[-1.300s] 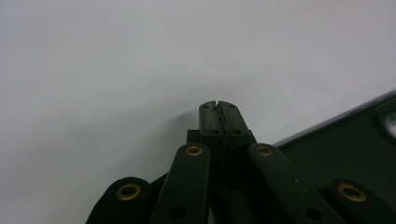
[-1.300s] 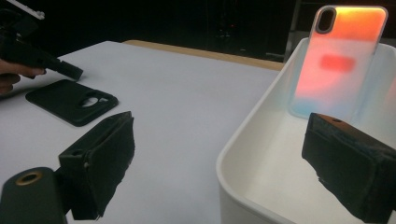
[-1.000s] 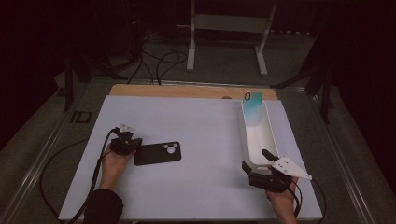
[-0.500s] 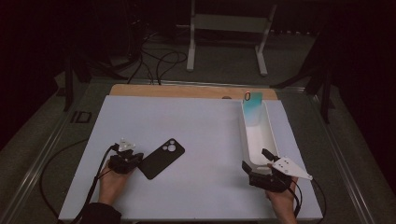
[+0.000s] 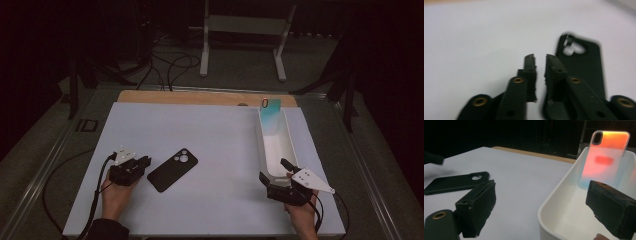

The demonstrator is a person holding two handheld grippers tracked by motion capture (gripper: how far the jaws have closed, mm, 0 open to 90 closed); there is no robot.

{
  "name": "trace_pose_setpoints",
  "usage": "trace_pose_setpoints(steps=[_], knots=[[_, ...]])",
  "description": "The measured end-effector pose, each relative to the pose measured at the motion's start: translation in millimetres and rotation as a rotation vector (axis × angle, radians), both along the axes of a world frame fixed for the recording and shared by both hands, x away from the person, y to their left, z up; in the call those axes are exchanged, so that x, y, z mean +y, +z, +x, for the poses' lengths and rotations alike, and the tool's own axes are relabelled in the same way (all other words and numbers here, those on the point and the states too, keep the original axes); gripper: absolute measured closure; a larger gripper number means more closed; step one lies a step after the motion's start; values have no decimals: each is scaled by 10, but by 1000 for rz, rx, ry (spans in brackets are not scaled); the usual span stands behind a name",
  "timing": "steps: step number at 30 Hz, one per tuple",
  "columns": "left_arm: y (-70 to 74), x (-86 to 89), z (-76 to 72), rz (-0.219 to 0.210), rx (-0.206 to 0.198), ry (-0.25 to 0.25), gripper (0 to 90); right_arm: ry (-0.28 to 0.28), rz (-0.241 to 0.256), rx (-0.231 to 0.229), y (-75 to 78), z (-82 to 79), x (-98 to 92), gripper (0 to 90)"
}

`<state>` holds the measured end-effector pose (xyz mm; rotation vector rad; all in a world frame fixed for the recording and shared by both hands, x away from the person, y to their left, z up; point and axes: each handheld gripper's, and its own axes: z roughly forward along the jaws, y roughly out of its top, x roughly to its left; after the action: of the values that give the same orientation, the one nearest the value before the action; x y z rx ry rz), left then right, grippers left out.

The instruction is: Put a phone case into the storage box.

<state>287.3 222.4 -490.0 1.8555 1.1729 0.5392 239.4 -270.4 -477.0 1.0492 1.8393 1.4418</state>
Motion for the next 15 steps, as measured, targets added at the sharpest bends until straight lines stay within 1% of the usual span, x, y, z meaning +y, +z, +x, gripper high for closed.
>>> trace_pose_setpoints(steps=[2,3,4,6,8,9,10,11,12,13,14,15], knots=[[67,15,-98,0,-60,-11,702,1,2,3,5,-3,3,93],[89,23,-144,-13,-82,-24,657,3,2,4,9,-6,3,93],[105,31,-186,-21,-100,-27,612,4,4,7,15,-10,6,93],[125,45,-271,-24,-131,-16,459,9,9,14,27,-14,8,92],[131,55,-346,-31,-159,-3,338,10,12,17,34,-18,9,92],[135,58,-372,-23,-158,4,270,11,9,17,36,-18,8,91],[135,58,-372,-23,-158,4,205,12,10,18,38,-20,10,92],[140,70,-417,-28,-151,13,152,14,7,15,40,-21,8,91],[138,74,-443,-29,-150,7,133,18,9,12,42,-22,8,91],[138,74,-443,-29,-150,7,93,17,7,11,46,-23,8,91],[136,72,-467,-21,-145,-4,93,17,7,11,46,-23,8,91],[132,65,-510,-10,-135,-21,24,20,8,8,50,-21,5,91]])
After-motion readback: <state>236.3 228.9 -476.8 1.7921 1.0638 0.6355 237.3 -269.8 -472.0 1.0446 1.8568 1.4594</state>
